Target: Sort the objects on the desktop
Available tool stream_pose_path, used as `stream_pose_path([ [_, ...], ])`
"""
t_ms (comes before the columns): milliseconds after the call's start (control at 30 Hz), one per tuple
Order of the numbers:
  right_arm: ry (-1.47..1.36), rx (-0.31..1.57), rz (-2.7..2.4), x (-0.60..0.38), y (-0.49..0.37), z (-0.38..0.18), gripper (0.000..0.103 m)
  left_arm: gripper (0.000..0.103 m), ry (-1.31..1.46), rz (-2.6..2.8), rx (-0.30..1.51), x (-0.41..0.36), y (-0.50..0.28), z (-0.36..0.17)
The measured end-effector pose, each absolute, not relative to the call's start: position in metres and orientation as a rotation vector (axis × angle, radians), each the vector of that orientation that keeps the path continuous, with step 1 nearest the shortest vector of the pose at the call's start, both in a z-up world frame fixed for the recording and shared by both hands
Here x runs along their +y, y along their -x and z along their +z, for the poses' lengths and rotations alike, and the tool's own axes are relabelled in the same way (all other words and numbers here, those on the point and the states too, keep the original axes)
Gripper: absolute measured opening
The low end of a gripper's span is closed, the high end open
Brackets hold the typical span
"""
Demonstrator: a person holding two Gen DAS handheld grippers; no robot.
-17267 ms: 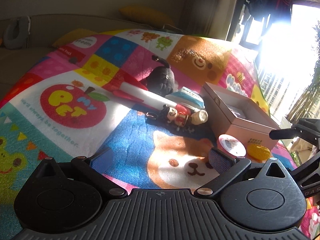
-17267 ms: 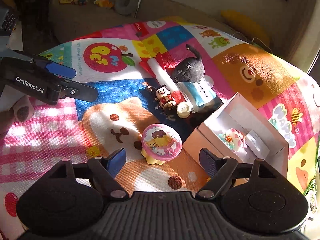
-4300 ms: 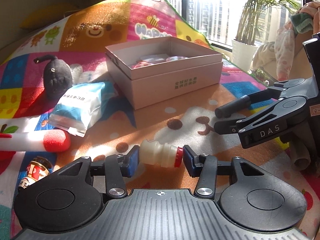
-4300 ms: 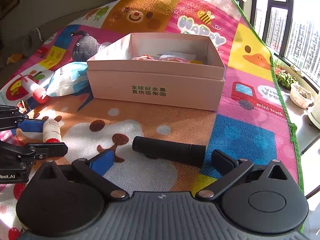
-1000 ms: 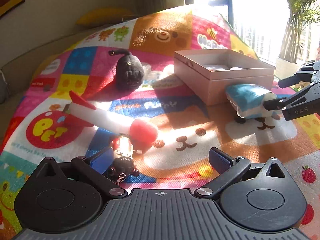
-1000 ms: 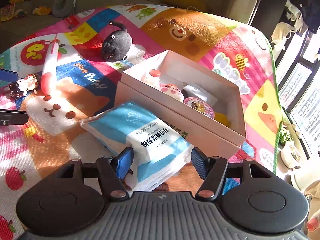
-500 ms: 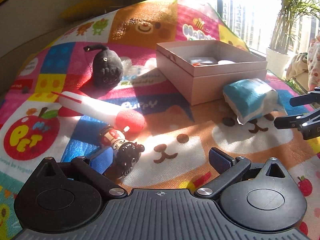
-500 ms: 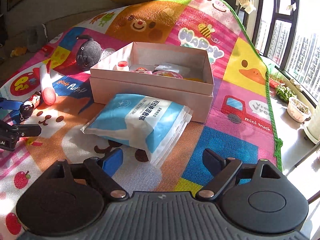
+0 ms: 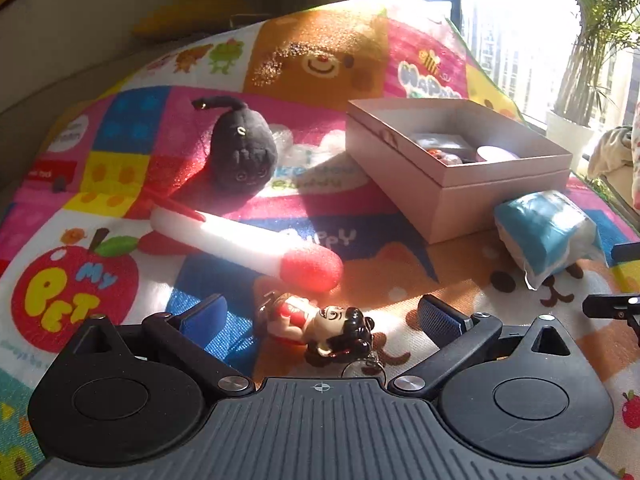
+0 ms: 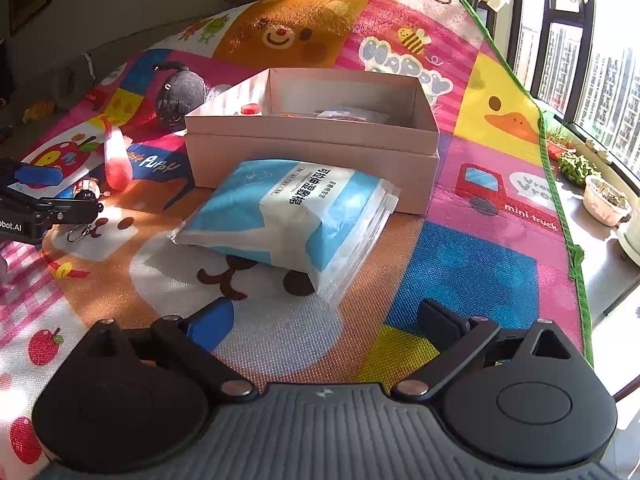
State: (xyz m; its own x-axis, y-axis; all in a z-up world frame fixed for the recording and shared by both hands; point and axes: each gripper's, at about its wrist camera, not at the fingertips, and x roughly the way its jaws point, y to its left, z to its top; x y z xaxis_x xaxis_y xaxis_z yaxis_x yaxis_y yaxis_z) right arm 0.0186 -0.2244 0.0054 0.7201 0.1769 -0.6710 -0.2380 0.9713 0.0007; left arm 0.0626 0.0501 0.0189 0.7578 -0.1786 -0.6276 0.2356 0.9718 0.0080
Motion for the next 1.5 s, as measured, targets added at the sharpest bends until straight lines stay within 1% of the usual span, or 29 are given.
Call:
stream_pose_path([
  [100,0.088,0.731,0.225,-0.223,-0.018,0.005,0.1,0.103,0.046,-0.282,0.739,0.061,-0.076,0.011],
  [167,0.084,0.728,0.217,-0.225,-0.018,0.005,0.1,0.103,0.088,-0.319,0.746,0.059,-0.072,0.01],
  [467,0.066,0.742,0.214,-0.226,-0.022,0.005,0.103,0.103,-0.029,-0.561,0.718,0.004,-0.013,0.009],
  [600,0.057,0.743,0.196,-0.227,-0.023,0.005,0.103,0.103,-0.079,-0.624,0.654,-0.011,0.004,0.018],
  [733,0.052,0.743,0.186,-0.229,-0.024,0.005,0.103,0.103,-0.097,-0.496,0.599,-0.006,0.0,0.024],
  [900,0.052,0.743,0.18,-0.229,-0.024,0.004,0.103,0.103,-0.098,-0.418,0.637,0.0,-0.016,0.019],
  [967,0.052,0.743,0.178,-0.229,-0.024,0.005,0.103,0.097,-0.118,-0.412,0.643,-0.003,-0.017,0.016],
  [1000,0.052,0.743,0.177,-0.229,-0.024,0.005,0.103,0.084,-0.13,-0.412,0.646,-0.006,-0.018,0.015],
  [1033,0.052,0.743,0.177,-0.229,-0.024,0.005,0.103,0.074,-0.138,-0.41,0.649,-0.008,-0.019,0.014],
  [1133,0.052,0.743,0.177,-0.229,-0.024,0.005,0.103,0.075,-0.156,-0.392,0.641,-0.014,-0.022,0.012],
  [1200,0.052,0.743,0.178,-0.229,-0.024,0.005,0.103,0.072,-0.173,-0.367,0.639,-0.019,-0.025,0.012],
  [1233,0.052,0.743,0.178,-0.229,-0.024,0.005,0.103,0.062,-0.176,-0.357,0.637,-0.02,-0.025,0.012],
  [1267,0.052,0.743,0.177,-0.229,-0.024,0.005,0.103,0.05,-0.177,-0.337,0.632,-0.022,-0.024,0.012],
  [1367,0.053,0.743,0.177,-0.228,-0.024,0.005,0.103,0.043,-0.198,-0.275,0.592,-0.027,-0.018,0.015],
  [1500,0.063,0.732,0.175,-0.228,-0.022,0.006,0.103,0.041,-0.207,-0.173,0.566,-0.023,-0.016,0.017],
])
